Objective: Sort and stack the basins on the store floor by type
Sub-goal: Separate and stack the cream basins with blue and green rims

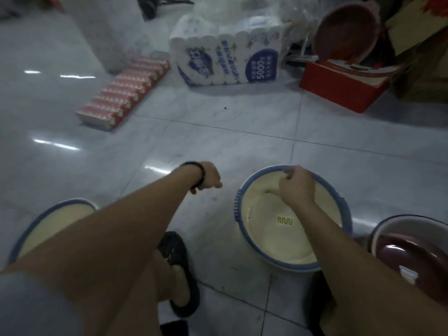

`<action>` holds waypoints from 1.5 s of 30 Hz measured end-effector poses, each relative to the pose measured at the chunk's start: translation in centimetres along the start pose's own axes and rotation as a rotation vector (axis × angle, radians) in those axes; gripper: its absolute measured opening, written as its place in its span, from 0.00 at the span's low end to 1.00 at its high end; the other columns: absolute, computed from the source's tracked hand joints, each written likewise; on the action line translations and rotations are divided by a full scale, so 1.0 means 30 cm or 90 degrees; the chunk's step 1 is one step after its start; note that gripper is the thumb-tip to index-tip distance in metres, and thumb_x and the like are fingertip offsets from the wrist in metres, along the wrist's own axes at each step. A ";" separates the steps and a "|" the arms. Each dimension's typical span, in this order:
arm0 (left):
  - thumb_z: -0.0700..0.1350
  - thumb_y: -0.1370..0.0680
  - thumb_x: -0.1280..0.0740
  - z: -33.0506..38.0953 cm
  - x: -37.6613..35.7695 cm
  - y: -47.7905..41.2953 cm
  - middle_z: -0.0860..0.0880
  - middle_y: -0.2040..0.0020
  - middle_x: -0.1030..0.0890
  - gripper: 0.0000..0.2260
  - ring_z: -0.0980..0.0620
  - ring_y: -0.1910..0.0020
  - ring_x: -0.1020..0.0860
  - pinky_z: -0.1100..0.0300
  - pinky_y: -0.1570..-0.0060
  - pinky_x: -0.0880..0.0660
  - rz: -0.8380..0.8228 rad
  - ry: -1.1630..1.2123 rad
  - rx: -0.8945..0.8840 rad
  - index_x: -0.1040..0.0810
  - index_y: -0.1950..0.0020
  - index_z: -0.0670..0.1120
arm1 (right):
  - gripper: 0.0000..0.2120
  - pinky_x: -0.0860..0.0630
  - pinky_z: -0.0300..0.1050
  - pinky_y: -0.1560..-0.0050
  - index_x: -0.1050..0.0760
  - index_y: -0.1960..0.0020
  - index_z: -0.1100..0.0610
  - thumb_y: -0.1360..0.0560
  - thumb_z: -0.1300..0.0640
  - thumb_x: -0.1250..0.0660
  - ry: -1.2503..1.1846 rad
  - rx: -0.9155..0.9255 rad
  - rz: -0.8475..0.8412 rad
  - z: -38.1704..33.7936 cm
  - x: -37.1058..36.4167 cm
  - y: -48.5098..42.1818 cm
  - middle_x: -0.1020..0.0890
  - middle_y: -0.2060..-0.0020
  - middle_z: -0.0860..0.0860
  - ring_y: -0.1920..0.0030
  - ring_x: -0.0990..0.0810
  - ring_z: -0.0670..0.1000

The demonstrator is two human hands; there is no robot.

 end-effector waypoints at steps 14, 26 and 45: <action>0.54 0.17 0.35 -1.324 0.171 0.908 0.53 0.47 0.16 0.12 0.51 0.52 0.15 0.50 0.51 0.15 0.280 0.243 0.219 0.21 0.36 0.51 | 0.11 0.16 0.49 0.52 0.16 0.44 0.54 0.18 0.47 0.30 0.205 0.547 -0.616 -1.005 -0.640 1.093 0.12 0.55 0.49 0.55 0.12 0.50; 0.45 0.20 0.35 -2.066 -0.915 0.912 0.40 0.36 0.22 0.25 0.41 0.44 0.22 0.51 0.50 0.24 0.159 0.544 0.600 0.32 0.22 0.48 | 0.13 0.22 0.45 0.63 0.22 0.44 0.56 0.17 0.47 0.34 0.524 0.339 -0.760 -0.680 -1.258 1.423 0.18 0.52 0.56 0.59 0.20 0.54; 0.44 0.22 0.29 -1.993 -0.967 0.825 0.43 0.49 0.20 0.14 0.44 0.54 0.20 0.50 0.59 0.19 0.114 0.857 0.496 0.24 0.37 0.48 | 0.17 0.20 0.51 0.36 0.18 0.35 0.54 0.17 0.44 0.34 0.607 0.348 -0.699 -0.489 -1.315 1.329 0.16 0.40 0.52 0.41 0.18 0.53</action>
Point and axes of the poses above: each hand's wrist, its own y-axis away from the middle knuckle, its own x-axis out of the back of the hand, z = x × y, the point moved 6 cm from there along -y, towards the middle knuckle
